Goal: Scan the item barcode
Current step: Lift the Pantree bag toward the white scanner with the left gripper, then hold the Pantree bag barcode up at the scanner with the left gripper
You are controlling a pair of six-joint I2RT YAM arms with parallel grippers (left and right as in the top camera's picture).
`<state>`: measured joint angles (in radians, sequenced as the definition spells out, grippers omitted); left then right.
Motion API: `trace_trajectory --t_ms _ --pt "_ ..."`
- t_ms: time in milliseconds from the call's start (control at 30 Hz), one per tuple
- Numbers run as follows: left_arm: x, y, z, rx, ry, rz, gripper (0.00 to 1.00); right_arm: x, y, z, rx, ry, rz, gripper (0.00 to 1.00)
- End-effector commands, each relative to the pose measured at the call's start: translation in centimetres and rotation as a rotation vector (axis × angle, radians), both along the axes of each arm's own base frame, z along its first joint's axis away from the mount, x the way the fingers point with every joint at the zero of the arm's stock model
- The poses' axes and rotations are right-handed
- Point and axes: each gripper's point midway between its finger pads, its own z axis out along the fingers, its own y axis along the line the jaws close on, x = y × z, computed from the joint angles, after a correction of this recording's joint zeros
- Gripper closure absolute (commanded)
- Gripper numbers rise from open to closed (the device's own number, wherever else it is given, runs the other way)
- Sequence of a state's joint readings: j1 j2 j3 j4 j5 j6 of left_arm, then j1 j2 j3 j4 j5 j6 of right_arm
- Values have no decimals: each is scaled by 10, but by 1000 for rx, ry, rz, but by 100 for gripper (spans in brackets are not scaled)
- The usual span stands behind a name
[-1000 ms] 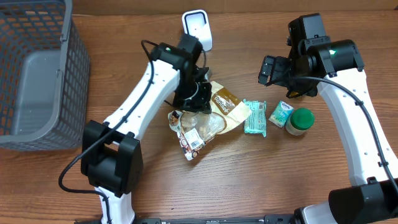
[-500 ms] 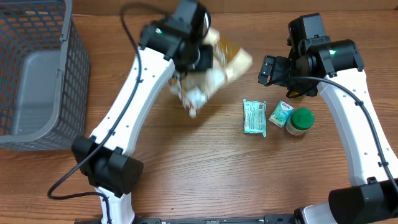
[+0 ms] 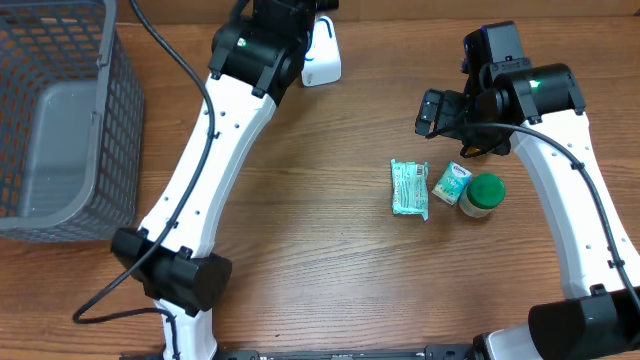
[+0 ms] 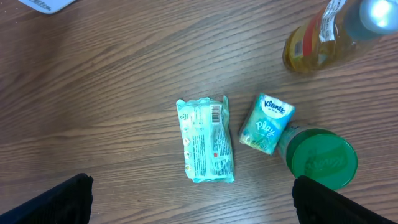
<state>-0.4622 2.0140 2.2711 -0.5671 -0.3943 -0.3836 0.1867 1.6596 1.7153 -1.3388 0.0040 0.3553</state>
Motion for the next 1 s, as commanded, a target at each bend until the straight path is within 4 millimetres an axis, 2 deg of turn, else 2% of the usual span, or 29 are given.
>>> trace_trajectory --t_ms 0,133,333,467,633,833,967 --pt "25 -1 -23 191 -14 1 96 0 1 7 5 -22 7 0" --pt "50 -14 -42 339 -63 -41 96 0 1 7 5 -22 7 0" --pt "83 -30 -86 509 -91 -82 96 0 1 7 5 -22 7 0" --pt "102 -39 -111 519 -134 -78 95 0 1 7 5 -22 7 0" --pt "119 -48 -132 491 -202 -58 95 0 1 7 5 -23 7 0" --pt "130 -54 -158 482 -225 -57 95 0 1 7 5 -23 7 0" --pt "133 -63 -168 462 -248 -85 96 0 1 7 5 -22 7 0"
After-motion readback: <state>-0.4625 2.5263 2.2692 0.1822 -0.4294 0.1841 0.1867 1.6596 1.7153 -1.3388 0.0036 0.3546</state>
